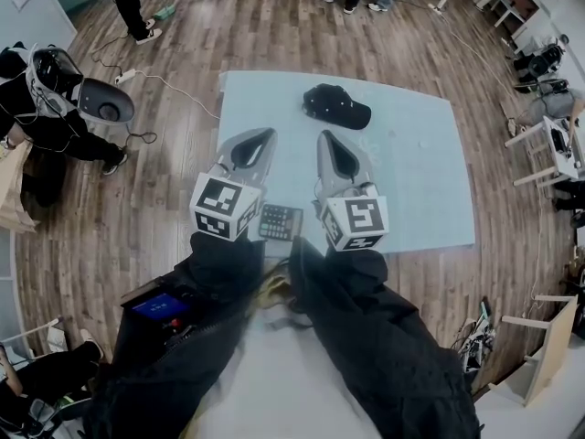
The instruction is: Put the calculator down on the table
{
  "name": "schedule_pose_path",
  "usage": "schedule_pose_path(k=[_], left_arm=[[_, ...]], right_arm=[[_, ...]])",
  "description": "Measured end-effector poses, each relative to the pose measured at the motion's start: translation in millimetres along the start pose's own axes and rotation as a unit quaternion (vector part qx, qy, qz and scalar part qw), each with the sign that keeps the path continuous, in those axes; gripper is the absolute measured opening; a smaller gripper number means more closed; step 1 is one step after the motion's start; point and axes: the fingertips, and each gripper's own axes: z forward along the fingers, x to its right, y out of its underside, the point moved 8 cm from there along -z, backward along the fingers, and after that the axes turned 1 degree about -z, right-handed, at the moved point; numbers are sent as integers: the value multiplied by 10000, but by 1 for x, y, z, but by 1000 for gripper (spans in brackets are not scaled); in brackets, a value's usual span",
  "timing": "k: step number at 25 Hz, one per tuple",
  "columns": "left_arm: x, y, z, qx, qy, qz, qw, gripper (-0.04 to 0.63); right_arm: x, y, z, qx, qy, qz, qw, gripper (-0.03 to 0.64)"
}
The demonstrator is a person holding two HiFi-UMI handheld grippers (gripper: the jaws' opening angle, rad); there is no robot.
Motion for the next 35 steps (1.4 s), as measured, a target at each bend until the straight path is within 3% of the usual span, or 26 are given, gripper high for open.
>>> schedule_pose_path(k=[20,35], left_arm=[[9,9,-2,-113,115,49,9999,-3],[6,8,-6,118,46,95,9999,-3]], right_arm=[[-8,10,-8,-199,89,-67,9997,0],[-12,11,-4,-125,46,-99,9999,0]])
